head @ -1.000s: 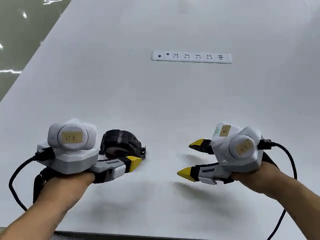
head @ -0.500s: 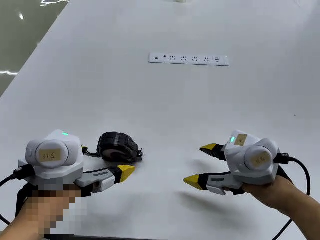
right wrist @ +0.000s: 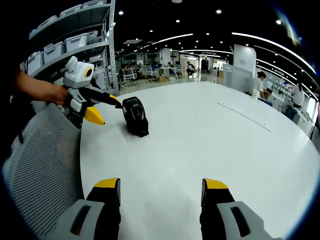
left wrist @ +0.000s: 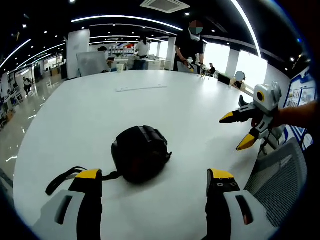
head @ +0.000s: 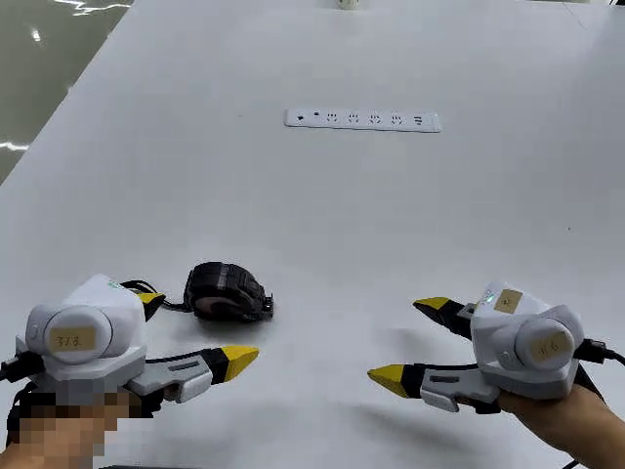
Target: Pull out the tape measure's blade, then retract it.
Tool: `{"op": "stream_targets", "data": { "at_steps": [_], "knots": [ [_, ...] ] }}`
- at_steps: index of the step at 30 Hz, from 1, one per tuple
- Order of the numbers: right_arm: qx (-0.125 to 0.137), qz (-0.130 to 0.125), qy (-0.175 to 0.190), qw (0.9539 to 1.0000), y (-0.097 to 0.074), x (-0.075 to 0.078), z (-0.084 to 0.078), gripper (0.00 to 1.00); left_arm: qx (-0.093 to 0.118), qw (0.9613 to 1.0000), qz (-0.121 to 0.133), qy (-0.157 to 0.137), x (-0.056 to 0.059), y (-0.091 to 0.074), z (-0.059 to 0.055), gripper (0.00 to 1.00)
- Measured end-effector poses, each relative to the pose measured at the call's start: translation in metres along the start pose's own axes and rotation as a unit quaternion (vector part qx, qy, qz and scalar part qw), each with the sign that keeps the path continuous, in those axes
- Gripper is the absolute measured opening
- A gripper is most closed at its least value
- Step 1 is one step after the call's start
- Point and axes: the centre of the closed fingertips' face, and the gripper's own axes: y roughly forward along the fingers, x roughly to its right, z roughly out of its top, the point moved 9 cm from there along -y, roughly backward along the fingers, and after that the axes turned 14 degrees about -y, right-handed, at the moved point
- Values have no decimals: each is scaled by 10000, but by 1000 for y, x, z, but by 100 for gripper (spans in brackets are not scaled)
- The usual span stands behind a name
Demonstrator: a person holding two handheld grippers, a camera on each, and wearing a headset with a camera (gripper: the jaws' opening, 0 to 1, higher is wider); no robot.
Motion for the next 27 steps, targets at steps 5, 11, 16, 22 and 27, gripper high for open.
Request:
{"op": "stream_targets", "data": {
  "at_steps": [5, 11, 16, 22, 27],
  "knots": [
    [128, -241, 114, 9996, -8, -3, -1, 68, -3, 9999, -109, 100, 2, -4, -4, 86],
    [228, -389, 207, 9988, -15, -8, -3, 71, -7, 9991, -228, 365, 5, -9, -8, 93],
    [251, -485, 289, 9981, -19, -12, -5, 77, 70, 9985, -255, 486, 5, -12, -6, 97],
    [304, -570, 412, 9971, -25, -15, -6, 85, 198, 9981, -334, 474, 7, -14, -4, 99],
    [304, -664, 426, 9964, -28, -18, -7, 93, 278, 9971, -415, 570, 7, -16, -4, 99]
  ]
}}
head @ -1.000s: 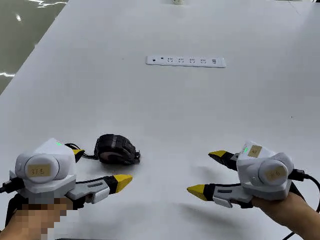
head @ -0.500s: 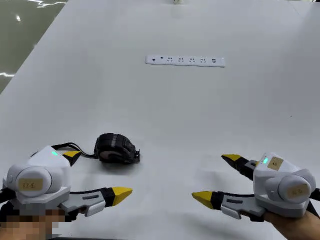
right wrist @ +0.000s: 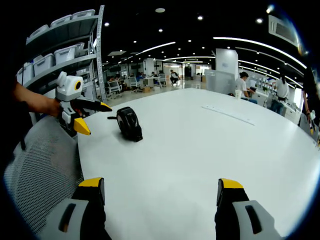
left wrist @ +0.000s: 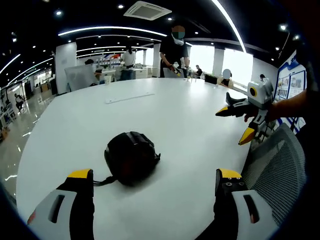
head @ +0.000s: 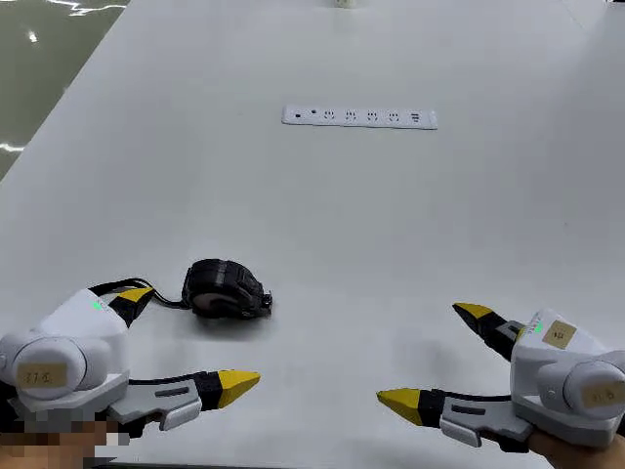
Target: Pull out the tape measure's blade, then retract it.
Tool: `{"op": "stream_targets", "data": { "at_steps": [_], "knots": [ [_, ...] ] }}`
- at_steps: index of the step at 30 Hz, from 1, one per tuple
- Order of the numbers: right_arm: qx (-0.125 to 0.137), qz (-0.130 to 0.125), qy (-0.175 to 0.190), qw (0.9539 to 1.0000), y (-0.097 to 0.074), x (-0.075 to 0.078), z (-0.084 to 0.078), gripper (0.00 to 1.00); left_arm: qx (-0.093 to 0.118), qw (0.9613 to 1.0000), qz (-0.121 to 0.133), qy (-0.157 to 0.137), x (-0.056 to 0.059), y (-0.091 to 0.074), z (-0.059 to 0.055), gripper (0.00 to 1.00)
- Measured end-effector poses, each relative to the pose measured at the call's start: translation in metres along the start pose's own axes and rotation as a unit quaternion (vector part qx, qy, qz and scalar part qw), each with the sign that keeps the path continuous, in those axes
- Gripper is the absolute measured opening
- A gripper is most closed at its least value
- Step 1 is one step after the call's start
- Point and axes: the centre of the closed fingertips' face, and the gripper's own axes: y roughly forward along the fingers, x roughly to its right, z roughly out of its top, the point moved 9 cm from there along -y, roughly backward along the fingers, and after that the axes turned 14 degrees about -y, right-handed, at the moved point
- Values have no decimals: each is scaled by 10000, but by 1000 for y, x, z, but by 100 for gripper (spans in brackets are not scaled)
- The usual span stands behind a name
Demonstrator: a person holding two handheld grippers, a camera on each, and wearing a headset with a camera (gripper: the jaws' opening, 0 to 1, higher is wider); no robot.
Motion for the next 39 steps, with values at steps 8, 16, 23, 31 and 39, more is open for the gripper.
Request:
{"op": "stream_targets", "data": {
  "at_steps": [8, 16, 23, 31, 39],
  "knots": [
    [13, -56, 105, 9999, -4, -4, -2, 99, -96, 9999, -53, -71, 0, -4, -4, 99],
    [-19, -62, 182, 9998, -6, -7, -5, 99, -51, 9999, -76, -68, 1, -5, -4, 99],
    [-26, -91, 204, 9997, -8, -8, -4, 99, -55, 9999, -52, -105, 1, -6, -4, 99],
    [-5, -103, 208, 9997, -9, -7, -4, 99, -169, 9998, -78, -87, 2, -7, -6, 99],
    [-9, -84, 208, 9997, -9, -7, -4, 99, -142, 9998, -123, -113, 2, -10, -4, 99]
  ]
}}
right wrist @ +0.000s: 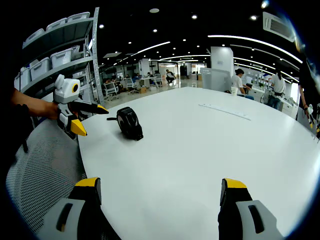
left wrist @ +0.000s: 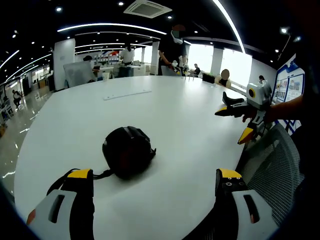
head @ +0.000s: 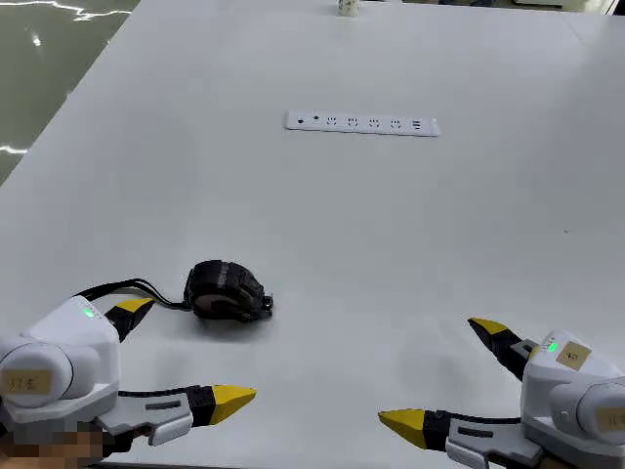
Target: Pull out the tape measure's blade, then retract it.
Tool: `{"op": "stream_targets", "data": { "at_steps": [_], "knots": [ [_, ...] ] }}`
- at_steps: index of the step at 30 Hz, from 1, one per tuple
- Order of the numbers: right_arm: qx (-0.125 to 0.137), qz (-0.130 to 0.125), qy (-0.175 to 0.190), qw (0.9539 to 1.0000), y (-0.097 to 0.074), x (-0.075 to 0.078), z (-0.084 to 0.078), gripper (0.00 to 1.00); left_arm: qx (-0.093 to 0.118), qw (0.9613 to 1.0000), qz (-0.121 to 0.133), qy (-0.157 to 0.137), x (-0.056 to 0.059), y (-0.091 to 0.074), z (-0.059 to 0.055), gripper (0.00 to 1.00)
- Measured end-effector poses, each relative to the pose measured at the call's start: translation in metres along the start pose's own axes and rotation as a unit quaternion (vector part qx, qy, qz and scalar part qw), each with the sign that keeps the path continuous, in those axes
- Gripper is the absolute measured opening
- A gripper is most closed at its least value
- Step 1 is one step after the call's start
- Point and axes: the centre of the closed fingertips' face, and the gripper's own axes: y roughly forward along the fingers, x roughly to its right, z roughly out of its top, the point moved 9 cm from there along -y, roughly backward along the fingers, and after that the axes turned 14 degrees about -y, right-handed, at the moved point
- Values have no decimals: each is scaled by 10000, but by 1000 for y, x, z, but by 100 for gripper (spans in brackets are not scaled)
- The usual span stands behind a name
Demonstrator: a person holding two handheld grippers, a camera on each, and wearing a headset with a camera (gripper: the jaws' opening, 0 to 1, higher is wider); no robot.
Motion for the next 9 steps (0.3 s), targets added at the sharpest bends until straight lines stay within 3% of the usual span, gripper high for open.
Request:
{"op": "stream_targets", "data": {
  "at_steps": [9],
  "knots": [
    [4, -33, 12, 10000, -2, 2, 0, 99, 32, 10000, -49, 16, 1, -1, 2, 99]
  ]
}}
